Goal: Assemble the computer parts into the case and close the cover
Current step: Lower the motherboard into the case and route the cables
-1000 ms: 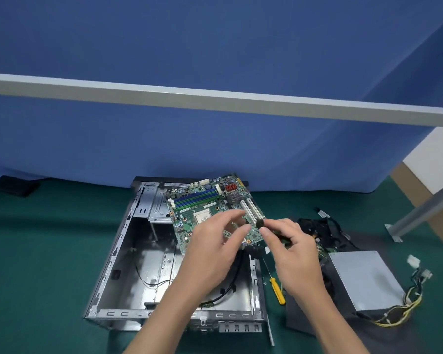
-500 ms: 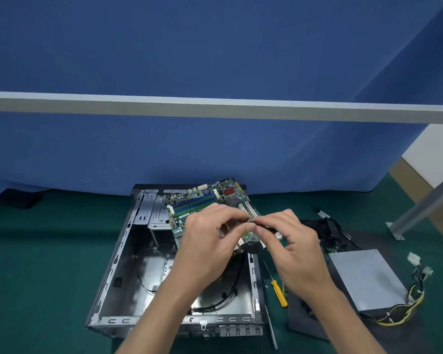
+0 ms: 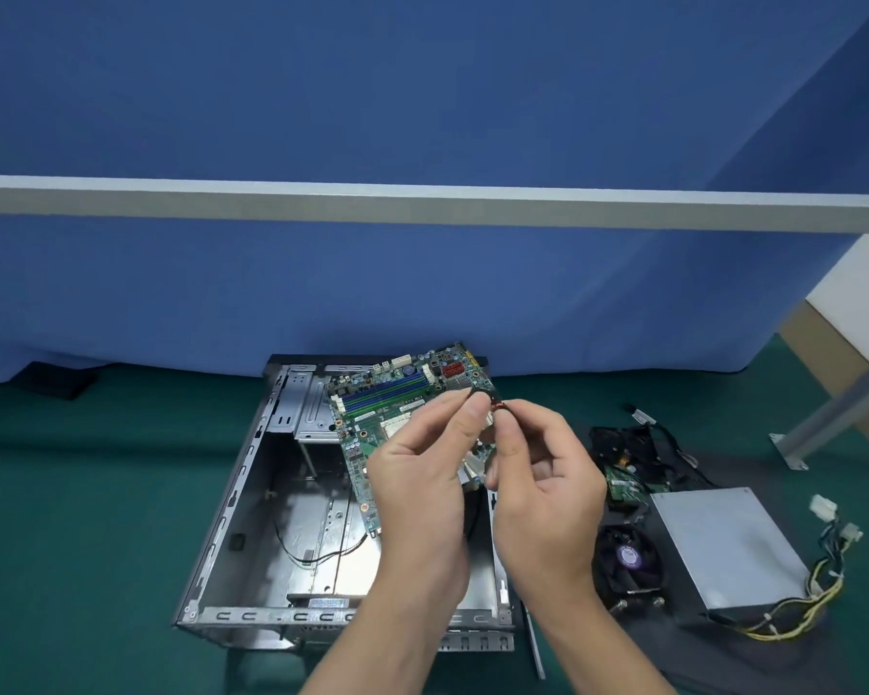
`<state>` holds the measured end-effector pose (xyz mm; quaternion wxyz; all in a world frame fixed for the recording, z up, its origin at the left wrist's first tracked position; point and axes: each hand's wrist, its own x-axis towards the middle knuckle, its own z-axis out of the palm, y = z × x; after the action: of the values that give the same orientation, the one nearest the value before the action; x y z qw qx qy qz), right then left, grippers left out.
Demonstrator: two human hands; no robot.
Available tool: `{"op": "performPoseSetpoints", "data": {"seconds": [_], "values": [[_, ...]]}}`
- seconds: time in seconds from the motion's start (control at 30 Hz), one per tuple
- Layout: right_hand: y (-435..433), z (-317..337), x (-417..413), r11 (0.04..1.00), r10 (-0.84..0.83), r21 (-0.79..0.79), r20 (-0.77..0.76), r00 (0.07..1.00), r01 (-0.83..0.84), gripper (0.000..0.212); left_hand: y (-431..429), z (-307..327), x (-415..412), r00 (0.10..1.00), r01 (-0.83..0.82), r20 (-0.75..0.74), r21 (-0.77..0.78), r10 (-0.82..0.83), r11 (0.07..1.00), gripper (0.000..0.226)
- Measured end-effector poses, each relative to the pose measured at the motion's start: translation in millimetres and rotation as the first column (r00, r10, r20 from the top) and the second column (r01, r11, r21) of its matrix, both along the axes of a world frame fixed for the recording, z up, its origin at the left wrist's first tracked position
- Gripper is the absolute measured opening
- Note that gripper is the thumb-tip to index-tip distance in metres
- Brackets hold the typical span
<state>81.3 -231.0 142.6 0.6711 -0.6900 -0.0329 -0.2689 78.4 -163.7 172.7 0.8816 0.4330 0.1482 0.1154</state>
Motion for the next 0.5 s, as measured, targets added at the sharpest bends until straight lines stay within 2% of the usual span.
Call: {"op": "performPoseSetpoints", "data": {"seconds": [0.13,0.27,0.4,0.5], "values": [[-5.2,2.7,9.9,0.974,0.215,0.092,-0.11,0.97,-0.206,0.007,5.5,-2.4,1.6,0.999,0.041,-0.018,-0.043,-0.041,0.998,0.013],[-13.0,3.3,16.4,0.958,0.282,0.092,-0.126,0.951,-0.272,0.014,9.2,-9.1,2.9,0.994,0.093,-0.05,0.007,-0.093,0.996,0.01],[-20.4,-2.2,30.0,0.948,0.282,-0.079,-0.245,0.928,-0.309,0.013,24.1,-26.1,8.5,0.98,0.145,-0.158,0.152,-0.121,0.978,0.01],[-24.8,-6.0,46.8,0.923,0.215,-0.247,-0.302,0.929,-0.294,0.015,50.4,-53.2,11.7,0.965,0.076,-0.261,0.287,0.002,0.955,0.008]]}}
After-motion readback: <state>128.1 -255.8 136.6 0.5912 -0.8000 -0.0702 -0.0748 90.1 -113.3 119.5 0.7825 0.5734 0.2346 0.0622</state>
